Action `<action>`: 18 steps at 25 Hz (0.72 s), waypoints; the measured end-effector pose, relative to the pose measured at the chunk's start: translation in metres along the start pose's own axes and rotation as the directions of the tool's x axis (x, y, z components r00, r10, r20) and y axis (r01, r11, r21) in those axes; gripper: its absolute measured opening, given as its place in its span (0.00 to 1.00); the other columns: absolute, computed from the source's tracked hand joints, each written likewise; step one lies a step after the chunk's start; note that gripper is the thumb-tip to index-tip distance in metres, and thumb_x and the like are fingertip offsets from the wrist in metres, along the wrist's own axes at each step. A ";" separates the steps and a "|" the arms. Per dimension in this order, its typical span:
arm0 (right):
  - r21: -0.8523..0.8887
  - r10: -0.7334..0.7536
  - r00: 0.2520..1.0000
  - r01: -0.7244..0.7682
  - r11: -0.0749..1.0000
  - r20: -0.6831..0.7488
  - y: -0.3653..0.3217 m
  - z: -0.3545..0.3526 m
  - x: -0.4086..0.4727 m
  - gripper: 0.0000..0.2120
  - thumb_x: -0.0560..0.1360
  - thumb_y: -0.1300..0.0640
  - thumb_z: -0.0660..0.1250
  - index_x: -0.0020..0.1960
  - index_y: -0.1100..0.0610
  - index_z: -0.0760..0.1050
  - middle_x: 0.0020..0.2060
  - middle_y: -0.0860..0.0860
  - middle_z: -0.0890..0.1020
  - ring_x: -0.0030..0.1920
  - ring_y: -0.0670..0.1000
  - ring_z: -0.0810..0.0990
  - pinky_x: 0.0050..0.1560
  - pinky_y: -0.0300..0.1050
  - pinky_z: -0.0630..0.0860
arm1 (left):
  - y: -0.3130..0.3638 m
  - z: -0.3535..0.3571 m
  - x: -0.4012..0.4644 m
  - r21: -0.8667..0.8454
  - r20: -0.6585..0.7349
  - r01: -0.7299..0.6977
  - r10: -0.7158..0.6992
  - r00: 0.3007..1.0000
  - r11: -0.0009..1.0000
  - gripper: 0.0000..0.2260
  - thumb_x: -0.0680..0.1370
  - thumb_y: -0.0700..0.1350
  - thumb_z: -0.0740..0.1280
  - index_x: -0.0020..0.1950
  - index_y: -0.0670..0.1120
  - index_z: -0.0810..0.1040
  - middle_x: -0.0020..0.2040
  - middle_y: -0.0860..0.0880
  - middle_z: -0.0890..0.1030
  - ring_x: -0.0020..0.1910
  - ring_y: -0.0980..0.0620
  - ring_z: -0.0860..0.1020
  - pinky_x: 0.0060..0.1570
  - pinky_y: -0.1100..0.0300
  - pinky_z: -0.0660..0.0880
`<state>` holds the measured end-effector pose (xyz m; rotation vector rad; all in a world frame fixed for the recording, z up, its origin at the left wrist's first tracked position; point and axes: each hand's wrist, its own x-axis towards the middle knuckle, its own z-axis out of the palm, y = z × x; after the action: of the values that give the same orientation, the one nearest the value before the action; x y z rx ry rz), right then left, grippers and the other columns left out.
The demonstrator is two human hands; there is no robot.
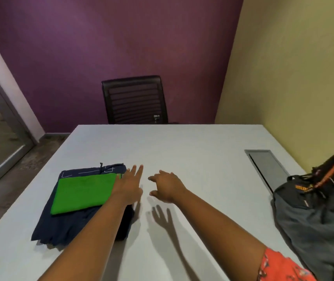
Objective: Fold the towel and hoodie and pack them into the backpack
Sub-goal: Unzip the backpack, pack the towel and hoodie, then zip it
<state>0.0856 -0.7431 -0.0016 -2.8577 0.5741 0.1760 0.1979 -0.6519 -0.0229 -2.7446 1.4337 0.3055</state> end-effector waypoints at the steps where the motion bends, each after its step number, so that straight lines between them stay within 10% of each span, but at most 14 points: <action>1: 0.025 0.060 0.998 -0.060 0.998 -0.030 0.016 -0.007 -0.012 0.25 0.79 0.50 0.61 0.74 0.54 0.61 0.71 0.54 0.68 0.74 0.54 0.61 0.72 0.52 0.58 | 0.019 -0.005 0.006 -0.019 -0.013 -0.037 0.037 0.999 0.999 0.33 0.79 0.46 0.56 0.76 0.48 0.38 0.78 0.47 0.43 0.77 0.47 0.47 0.73 0.45 0.49; 10: 0.144 0.543 0.780 -0.526 0.838 -0.310 0.161 -0.084 -0.155 0.20 0.79 0.52 0.60 0.70 0.56 0.67 0.65 0.54 0.74 0.65 0.55 0.72 0.62 0.47 0.68 | 0.224 -0.047 0.027 -0.096 -0.120 -0.457 0.446 0.887 0.884 0.34 0.80 0.49 0.59 0.77 0.49 0.39 0.78 0.47 0.44 0.77 0.48 0.49 0.73 0.48 0.54; 18: -0.047 0.512 0.478 -0.762 0.646 -0.713 0.259 -0.150 -0.286 0.14 0.75 0.59 0.61 0.59 0.56 0.78 0.55 0.54 0.81 0.63 0.56 0.73 0.65 0.54 0.66 | 0.404 -0.074 -0.023 -0.410 -0.227 -0.688 0.663 0.713 0.599 0.34 0.78 0.46 0.62 0.77 0.47 0.44 0.78 0.47 0.49 0.76 0.49 0.53 0.72 0.53 0.58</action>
<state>-0.2669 -0.9068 0.1402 -2.7792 1.9849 -0.7270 -0.1328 -0.8744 0.0799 -2.3307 2.7125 0.6831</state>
